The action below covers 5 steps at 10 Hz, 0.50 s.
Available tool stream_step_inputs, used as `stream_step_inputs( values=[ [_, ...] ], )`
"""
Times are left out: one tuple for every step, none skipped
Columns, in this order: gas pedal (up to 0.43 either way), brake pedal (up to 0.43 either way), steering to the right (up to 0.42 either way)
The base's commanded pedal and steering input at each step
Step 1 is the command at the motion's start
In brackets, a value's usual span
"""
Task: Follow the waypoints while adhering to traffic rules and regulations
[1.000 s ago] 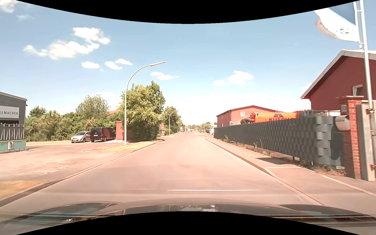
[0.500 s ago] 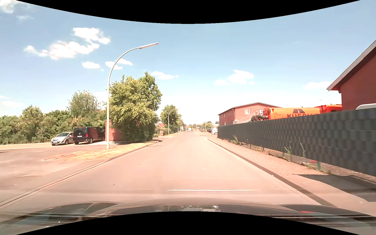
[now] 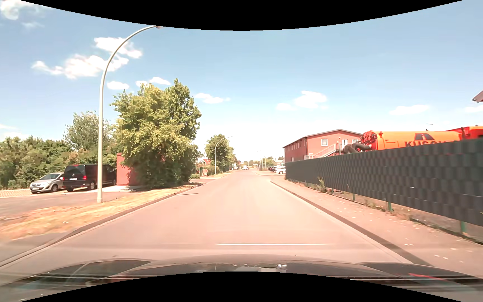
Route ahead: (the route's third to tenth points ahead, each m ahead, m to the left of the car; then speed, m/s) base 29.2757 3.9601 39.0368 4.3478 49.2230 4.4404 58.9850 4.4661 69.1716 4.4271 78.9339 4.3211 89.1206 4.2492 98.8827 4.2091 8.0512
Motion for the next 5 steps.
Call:
stream_step_inputs(
  values=[
    [0.087,0.000,-0.010],
    [0.087,0.000,-0.010],
    [0.098,0.000,-0.010],
    [0.110,0.000,-0.012],
    [0.130,0.000,-0.011]
  ],
)
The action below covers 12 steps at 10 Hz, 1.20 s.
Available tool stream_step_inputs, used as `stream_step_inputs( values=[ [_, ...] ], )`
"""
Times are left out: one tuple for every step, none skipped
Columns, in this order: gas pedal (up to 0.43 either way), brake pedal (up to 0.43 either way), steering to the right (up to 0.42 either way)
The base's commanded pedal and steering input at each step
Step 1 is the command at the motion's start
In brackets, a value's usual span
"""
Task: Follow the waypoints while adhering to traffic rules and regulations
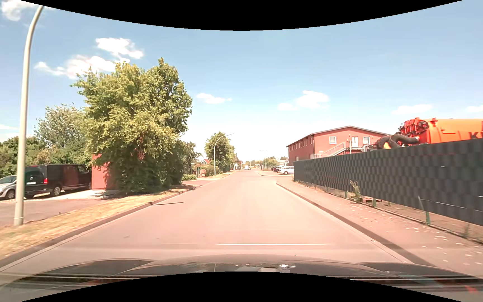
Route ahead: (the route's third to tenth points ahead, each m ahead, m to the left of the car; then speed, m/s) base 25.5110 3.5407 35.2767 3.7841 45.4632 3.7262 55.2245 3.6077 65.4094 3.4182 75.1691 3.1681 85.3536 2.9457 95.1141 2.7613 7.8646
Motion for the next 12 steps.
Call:
stream_step_inputs(
  values=[
    [0.130,0.000,-0.010],
    [0.138,0.000,-0.006],
    [0.138,0.000,0.004],
    [0.138,0.000,0.014],
    [0.138,0.000,0.014],
    [0.138,0.000,0.012],
    [0.138,0.000,0.013],
    [0.138,0.000,0.013],
    [0.130,0.000,0.012],
    [0.130,0.000,0.010],
    [0.110,0.000,0.003],
    [0.087,0.000,0.002]
  ],
)
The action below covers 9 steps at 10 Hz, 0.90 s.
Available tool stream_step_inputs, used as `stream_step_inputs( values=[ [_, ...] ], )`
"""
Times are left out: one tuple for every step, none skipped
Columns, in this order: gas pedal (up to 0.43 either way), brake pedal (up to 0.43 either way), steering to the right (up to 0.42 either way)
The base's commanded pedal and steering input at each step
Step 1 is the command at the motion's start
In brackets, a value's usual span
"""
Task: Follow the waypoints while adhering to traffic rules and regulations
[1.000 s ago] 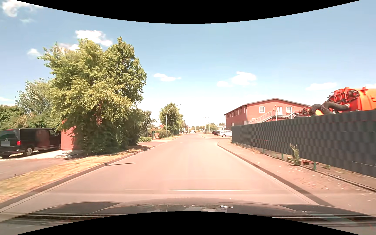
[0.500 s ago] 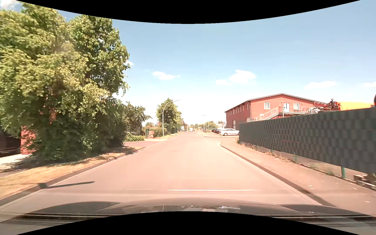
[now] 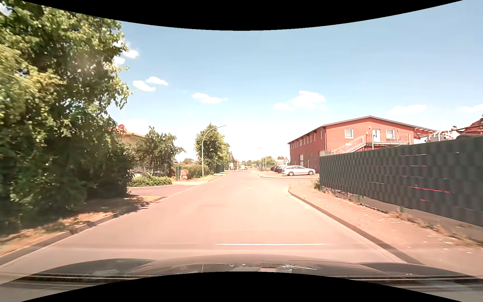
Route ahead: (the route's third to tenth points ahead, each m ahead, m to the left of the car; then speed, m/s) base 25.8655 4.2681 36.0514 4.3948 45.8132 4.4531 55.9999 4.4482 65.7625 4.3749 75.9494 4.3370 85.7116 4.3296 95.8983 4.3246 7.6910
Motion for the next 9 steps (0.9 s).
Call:
stream_step_inputs(
  values=[
    [0.067,0.000,0.003],
    [0.059,0.000,0.003],
    [0.047,0.000,0.003],
    [0.047,0.000,0.003],
    [0.047,0.000,0.003],
    [0.047,0.000,0.003],
    [0.047,0.000,0.003],
    [0.047,0.000,0.003],
    [0.047,0.000,0.003]
  ],
)
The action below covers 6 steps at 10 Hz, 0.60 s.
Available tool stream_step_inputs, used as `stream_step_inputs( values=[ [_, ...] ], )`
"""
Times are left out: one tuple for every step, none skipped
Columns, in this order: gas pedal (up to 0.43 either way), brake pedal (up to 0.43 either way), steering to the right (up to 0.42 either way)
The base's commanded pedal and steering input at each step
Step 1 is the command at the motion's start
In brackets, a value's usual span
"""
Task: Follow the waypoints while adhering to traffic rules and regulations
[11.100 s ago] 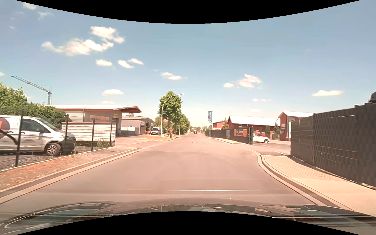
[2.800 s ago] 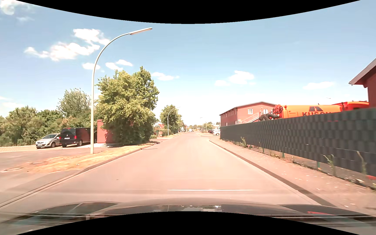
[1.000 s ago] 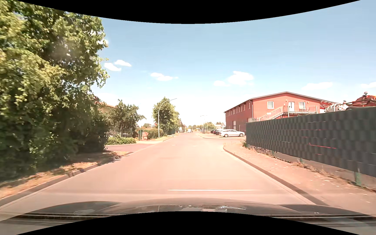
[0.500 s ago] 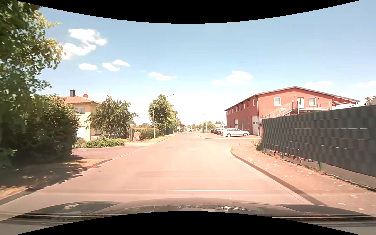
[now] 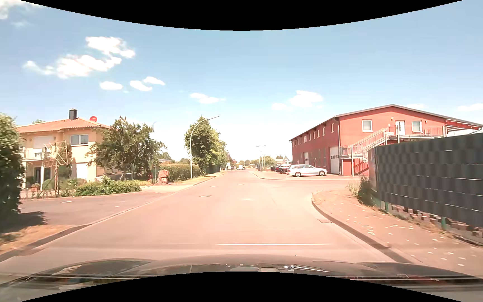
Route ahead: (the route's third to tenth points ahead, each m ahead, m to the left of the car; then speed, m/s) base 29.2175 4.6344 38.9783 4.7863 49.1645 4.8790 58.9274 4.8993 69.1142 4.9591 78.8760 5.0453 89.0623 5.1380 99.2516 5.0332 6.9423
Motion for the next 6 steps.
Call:
stream_step_inputs(
  values=[
    [0.047,0.000,0.003],
    [0.047,0.000,0.003],
    [0.047,0.000,0.003],
    [0.047,0.000,0.003],
    [0.059,0.000,0.003],
    [0.059,0.000,0.002]
  ],
)
